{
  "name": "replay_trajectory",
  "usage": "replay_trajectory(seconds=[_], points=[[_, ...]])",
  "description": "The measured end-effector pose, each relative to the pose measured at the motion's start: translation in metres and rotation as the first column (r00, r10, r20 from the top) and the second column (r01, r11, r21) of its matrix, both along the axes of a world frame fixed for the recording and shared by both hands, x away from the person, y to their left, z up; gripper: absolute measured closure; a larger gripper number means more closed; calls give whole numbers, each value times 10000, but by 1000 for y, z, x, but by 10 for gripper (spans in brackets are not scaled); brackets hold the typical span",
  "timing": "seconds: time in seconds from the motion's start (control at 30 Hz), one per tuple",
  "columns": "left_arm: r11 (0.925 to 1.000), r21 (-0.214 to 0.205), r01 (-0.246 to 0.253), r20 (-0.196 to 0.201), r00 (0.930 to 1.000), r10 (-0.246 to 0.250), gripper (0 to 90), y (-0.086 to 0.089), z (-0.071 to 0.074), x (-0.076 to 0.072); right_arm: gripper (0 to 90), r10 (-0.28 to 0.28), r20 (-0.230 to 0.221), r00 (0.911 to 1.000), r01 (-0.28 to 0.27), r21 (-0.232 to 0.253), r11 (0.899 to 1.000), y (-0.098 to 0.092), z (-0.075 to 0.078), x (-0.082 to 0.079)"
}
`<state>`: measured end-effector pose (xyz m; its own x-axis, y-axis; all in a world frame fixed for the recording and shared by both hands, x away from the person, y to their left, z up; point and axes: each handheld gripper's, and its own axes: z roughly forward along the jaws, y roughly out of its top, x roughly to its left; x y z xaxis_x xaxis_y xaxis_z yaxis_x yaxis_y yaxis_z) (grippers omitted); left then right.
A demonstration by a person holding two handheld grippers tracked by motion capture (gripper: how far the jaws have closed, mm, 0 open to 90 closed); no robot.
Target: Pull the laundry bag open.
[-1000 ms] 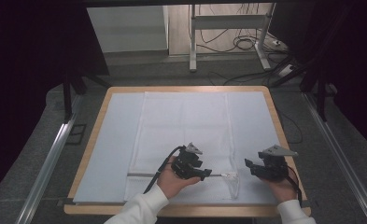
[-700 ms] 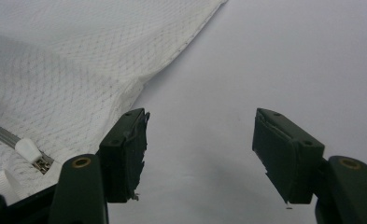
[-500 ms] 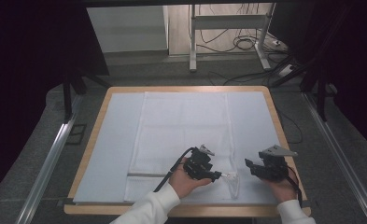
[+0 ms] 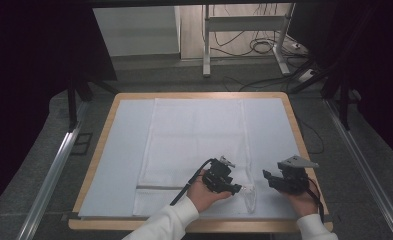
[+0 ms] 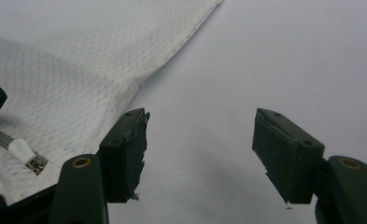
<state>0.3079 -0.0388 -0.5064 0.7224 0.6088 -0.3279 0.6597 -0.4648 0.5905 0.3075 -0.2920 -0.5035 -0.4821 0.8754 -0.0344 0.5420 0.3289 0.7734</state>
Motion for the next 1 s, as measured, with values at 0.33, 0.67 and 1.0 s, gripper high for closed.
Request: replay_trajectory(seconds=[0.33,0.67,1.0], points=[[10000,44,64,-88,9999,-63,552,-7,-2,0,341,-105,58,9999,105,-20,9999,-1,0,0],[9999,-83,140,-412,9990,-144,568,-16,-6,1,341,-35,102,9999,36,-62,10000,1,1,-1],[10000,-62,34,-550,9985,-37,618,-20,-9,6,341,-53,170,9998,54,-97,9999,-1,1,-1]])
